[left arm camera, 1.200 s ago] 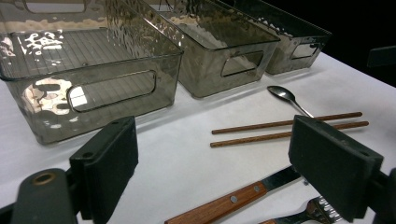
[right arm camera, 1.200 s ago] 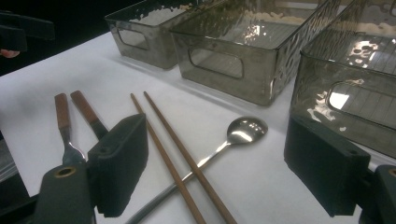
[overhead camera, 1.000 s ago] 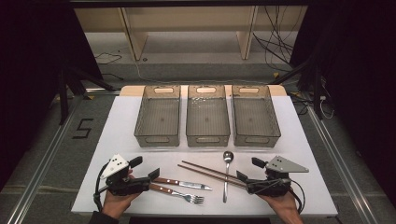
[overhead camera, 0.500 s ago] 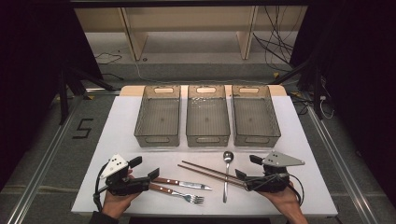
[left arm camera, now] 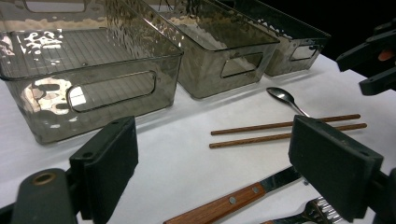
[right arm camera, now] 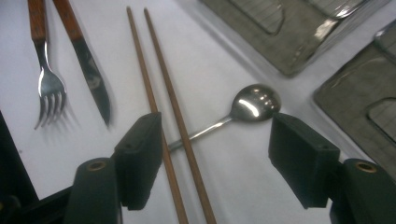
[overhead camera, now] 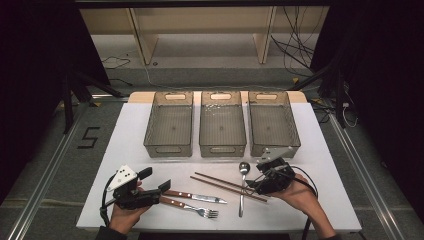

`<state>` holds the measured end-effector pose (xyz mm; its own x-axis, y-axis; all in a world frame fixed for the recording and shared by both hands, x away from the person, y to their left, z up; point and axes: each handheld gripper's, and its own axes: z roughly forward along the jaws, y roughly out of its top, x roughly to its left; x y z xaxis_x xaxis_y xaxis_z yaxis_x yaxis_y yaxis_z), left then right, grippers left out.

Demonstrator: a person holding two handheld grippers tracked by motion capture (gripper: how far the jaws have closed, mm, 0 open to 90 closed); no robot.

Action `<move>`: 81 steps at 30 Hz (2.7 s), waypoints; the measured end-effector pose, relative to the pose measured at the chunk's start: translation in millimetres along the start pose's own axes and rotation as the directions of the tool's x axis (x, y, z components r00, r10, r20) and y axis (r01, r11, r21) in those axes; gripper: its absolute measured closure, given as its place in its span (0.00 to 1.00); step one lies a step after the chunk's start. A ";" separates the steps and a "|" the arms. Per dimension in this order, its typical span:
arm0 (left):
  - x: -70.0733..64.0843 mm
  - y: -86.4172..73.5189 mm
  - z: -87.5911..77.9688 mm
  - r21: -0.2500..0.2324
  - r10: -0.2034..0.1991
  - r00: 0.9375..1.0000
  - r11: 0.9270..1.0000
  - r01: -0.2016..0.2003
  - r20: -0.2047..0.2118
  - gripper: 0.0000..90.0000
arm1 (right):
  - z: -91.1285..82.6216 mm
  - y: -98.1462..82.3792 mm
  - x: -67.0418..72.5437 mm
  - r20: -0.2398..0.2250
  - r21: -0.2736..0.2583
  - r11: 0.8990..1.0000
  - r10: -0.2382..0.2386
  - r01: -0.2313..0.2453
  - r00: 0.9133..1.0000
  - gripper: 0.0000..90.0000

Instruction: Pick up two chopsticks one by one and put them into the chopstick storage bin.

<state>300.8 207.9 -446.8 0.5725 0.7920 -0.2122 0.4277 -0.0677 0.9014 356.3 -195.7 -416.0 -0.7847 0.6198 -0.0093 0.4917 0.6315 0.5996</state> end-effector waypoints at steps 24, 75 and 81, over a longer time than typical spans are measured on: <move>0.5 -0.2 -0.5 -0.001 -0.004 1.000 1.000 0.004 0.002 0.17 | 38.4 12.9 1.9 -0.081 0.280 0.951 -0.109 0.128 0.991 0.69; -1.3 5.4 2.2 0.012 -0.060 0.998 0.998 0.060 0.003 0.17 | 31.2 31.2 12.7 -0.080 0.160 0.967 -0.188 0.199 0.979 0.95; -8.7 13.6 10.8 0.035 -0.078 0.997 0.996 0.077 0.029 0.17 | 34.0 38.2 23.9 -0.071 0.086 0.980 -0.175 0.181 0.982 0.95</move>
<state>309.3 193.6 -436.8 0.5578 0.7766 -0.2927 0.4948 -0.0281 0.8685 369.1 -141.0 -420.5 -0.8836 0.4647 -0.0575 0.3720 0.7712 0.5166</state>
